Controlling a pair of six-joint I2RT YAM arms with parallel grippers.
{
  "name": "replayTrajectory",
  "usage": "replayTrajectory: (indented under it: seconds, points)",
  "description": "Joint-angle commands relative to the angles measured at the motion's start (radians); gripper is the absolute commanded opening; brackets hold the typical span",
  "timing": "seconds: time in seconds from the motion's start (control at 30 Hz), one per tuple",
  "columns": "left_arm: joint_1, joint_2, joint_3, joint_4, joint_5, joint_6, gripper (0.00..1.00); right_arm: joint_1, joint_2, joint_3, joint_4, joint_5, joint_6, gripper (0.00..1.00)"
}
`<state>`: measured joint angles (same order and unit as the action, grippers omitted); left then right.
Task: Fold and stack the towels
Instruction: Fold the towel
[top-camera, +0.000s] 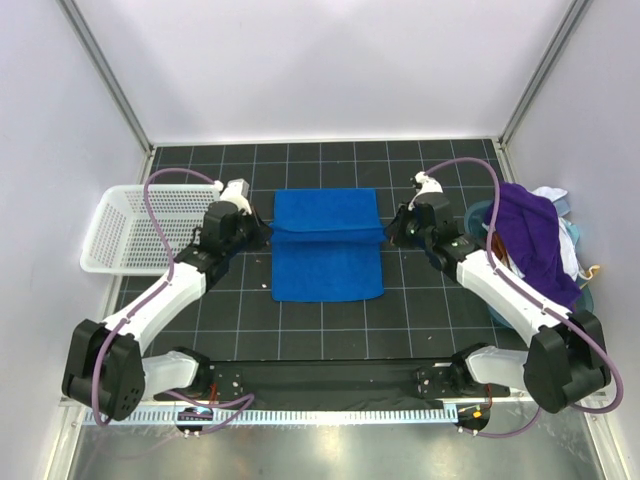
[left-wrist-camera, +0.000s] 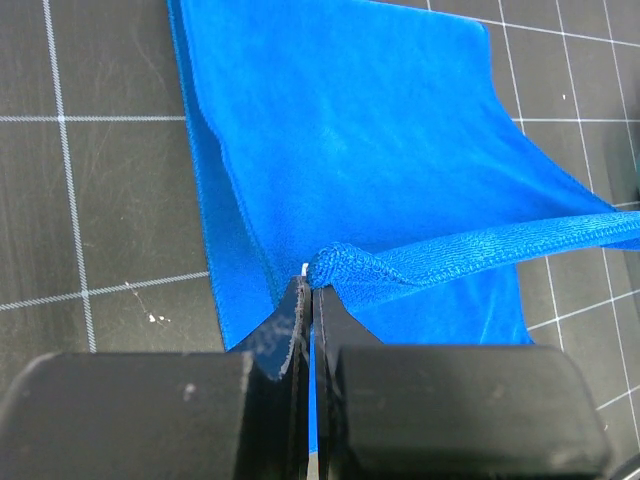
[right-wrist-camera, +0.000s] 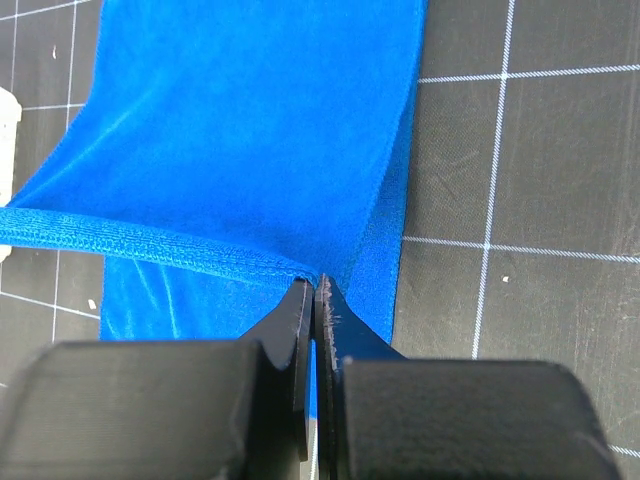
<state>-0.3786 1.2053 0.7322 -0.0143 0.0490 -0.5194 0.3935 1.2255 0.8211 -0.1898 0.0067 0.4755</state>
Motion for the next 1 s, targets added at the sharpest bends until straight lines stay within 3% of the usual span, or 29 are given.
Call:
replayTrajectory:
  seconds: [0.0, 0.97]
  points:
    - [-0.005, -0.018, 0.024, -0.007, -0.012, -0.004, 0.0, 0.004, -0.029, 0.01, -0.002, 0.024, -0.003, 0.01]
    - [-0.036, 0.054, -0.134, 0.01, -0.008, -0.051, 0.0, 0.028, 0.069, -0.203, 0.13, -0.051, 0.018, 0.01]
